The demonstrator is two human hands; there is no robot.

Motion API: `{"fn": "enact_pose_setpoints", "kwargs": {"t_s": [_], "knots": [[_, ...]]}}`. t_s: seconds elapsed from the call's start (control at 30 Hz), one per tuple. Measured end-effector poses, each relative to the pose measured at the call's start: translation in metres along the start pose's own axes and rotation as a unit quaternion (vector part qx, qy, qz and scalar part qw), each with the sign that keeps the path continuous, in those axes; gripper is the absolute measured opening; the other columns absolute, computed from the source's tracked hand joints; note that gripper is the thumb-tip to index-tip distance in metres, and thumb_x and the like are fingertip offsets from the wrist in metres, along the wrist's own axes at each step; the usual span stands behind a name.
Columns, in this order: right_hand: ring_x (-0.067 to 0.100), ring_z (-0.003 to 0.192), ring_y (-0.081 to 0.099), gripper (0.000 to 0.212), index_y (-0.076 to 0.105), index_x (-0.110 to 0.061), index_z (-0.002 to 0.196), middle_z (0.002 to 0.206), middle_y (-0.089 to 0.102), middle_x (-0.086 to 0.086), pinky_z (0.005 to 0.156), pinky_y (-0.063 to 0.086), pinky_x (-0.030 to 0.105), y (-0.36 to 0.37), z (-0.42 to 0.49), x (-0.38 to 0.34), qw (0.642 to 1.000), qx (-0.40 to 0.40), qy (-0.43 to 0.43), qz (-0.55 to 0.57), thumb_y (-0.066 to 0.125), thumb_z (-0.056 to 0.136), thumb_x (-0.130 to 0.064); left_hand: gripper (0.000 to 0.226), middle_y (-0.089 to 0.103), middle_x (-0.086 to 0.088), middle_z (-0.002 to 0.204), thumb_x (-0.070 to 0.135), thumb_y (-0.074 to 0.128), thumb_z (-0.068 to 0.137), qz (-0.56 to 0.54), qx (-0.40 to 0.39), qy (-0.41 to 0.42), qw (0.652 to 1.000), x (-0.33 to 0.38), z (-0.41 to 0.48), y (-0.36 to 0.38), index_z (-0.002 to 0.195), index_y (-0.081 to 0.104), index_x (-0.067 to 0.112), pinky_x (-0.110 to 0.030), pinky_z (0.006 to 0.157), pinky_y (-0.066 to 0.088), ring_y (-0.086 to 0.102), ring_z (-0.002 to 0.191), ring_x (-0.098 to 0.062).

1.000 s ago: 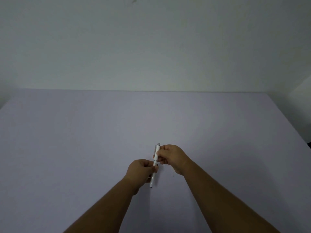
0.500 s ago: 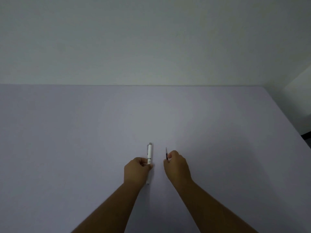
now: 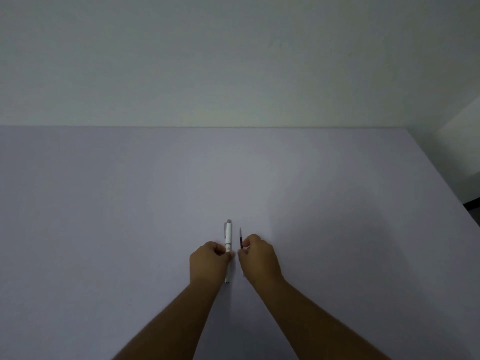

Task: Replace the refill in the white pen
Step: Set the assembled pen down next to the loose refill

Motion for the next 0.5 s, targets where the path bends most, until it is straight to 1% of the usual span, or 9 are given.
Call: {"fn": "enact_pose_setpoints", "kwargs": {"t_s": [0.1,0.2,0.4,0.5], "knots": [[0.024,0.083,0.064,0.012,0.058,-0.012,0.097,0.095,0.068,0.009,0.071,0.055,0.034,0.0007,-0.0005,0.0005,1.000,-0.004,0.004,0.005,0.054,0.088,-0.019,0.012,0.059,0.007,0.066,0.025,0.070,0.080,-0.006,0.000,-0.006,1.000,-0.0012,-0.0008,0.0007,0.076,0.062,0.018,-0.012,0.048,0.033,0.051,0.056,-0.004],[0.024,0.084,0.064,0.013,0.058,-0.013,0.098,0.096,0.068,0.009,0.073,0.056,0.037,0.0015,0.0006,0.0004,1.000,-0.009,0.005,0.007,0.054,0.087,-0.019,0.012,0.060,0.005,0.066,0.025,0.071,0.079,-0.010,0.003,-0.011,1.000,-0.0024,-0.0011,-0.0002,0.075,0.063,0.017,-0.014,0.047,0.034,0.053,0.056,-0.004],[0.022,0.085,0.063,0.014,0.058,-0.014,0.098,0.096,0.067,0.008,0.075,0.056,0.036,0.0029,0.0004,0.0006,1.000,-0.011,0.004,0.006,0.056,0.087,-0.023,0.016,0.060,0.005,0.063,0.029,0.071,0.079,0.004,0.005,-0.009,1.000,-0.0044,0.0002,-0.0005,0.077,0.066,0.014,-0.013,0.047,0.033,0.053,0.055,-0.006],[0.022,0.084,0.063,0.014,0.058,-0.014,0.098,0.096,0.068,0.008,0.073,0.055,0.034,0.0023,0.0009,0.0014,1.000,-0.010,0.007,0.011,0.057,0.086,-0.023,0.017,0.060,0.005,0.064,0.030,0.070,0.080,0.010,0.005,-0.009,1.000,-0.0046,0.0011,-0.0010,0.078,0.067,0.013,-0.013,0.047,0.033,0.053,0.055,-0.006]]}}
Point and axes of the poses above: each hand's wrist, its own z-axis towards the middle knuckle, its own y-axis out of the palm, x = y × z, the point moved 9 cm from there along z, towards the middle knuckle
